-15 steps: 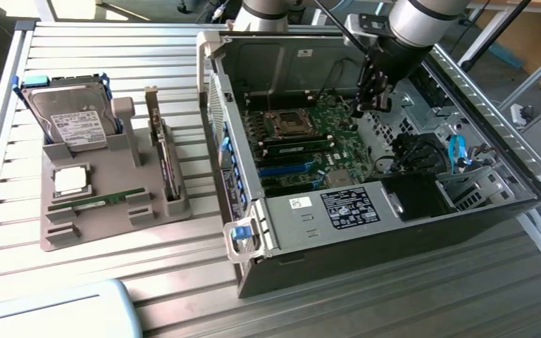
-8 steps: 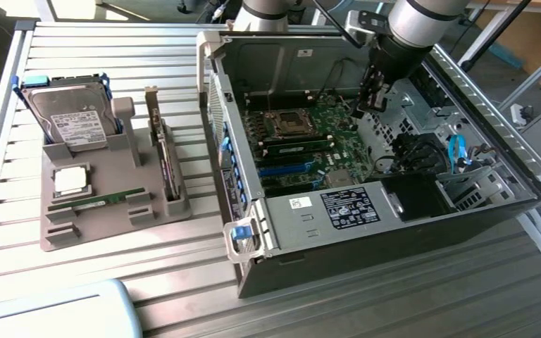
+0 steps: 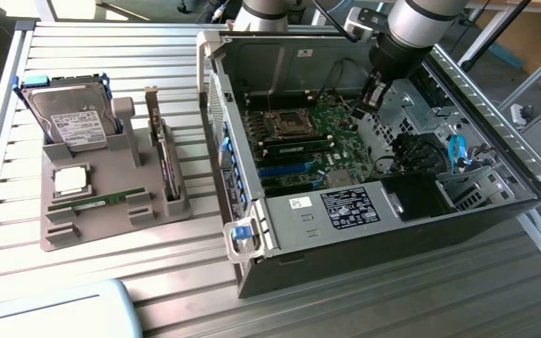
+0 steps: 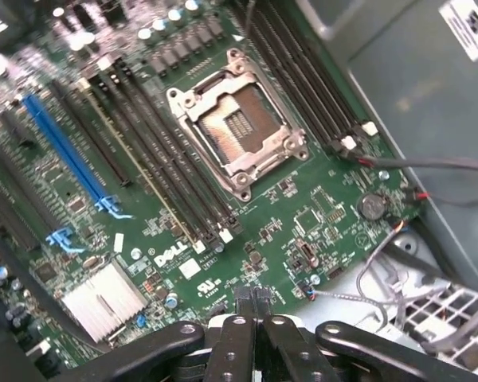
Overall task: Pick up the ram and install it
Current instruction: 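Press down the ram until it locks into place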
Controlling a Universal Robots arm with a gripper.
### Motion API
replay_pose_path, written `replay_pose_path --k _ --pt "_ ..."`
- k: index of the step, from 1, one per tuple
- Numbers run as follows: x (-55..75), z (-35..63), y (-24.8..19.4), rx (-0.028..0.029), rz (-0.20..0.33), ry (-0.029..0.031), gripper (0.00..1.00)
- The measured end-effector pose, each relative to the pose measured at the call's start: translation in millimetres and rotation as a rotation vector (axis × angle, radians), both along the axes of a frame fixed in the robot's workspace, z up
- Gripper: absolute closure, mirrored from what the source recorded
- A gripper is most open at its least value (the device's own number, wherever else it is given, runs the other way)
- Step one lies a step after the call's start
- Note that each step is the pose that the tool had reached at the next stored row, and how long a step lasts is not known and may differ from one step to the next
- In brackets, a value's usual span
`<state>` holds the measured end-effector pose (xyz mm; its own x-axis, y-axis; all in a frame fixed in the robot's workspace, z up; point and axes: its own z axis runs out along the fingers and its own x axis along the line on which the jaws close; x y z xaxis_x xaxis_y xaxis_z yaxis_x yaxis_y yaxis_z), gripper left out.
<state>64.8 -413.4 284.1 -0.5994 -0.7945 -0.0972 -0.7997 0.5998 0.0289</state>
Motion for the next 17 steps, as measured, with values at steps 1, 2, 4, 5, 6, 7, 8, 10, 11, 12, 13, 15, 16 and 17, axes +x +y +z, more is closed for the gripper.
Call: replay_pose_path --k 1,2,4,5,6,7,8,10,11,12,13,15,16,17 --pt "0.0 -0.1 0.0 -0.0001 -0.022 0.0 0.89" --pt "0.0 -0.2 0.0 0.0 -0.047 0.0 0.89" --pt "0.0 -0.4 0.0 -0.0001 -0.09 0.0 0.89" --pt "0.0 -0.5 0.0 0.0 -0.108 0.0 0.89" --pt "0.0 -0.6 0.0 0.0 -0.126 0.0 0.89" --pt "0.0 -0.7 0.0 -0.0001 -0.145 0.0 0.89" --pt "0.0 -0.8 0.0 -0.0001 -0.163 0.0 0.89" --pt "0.0 -0.9 0.0 -0.0002 -0.199 0.0 0.89" --pt "0.0 -1.0 0.0 -0.0002 -0.217 0.0 0.89" --pt "0.0 -1.1 0.0 -0.0003 -0.236 0.0 0.89" --pt "0.0 -1.2 0.0 -0.0002 -0.253 0.0 0.89" --pt "0.0 -1.5 0.0 -0.0002 -0.311 0.0 0.89" --pt "0.0 -1.7 0.0 -0.0003 -0.345 0.0 0.89" --pt "0.0 -1.9 0.0 -0.0002 -0.377 0.0 0.89"
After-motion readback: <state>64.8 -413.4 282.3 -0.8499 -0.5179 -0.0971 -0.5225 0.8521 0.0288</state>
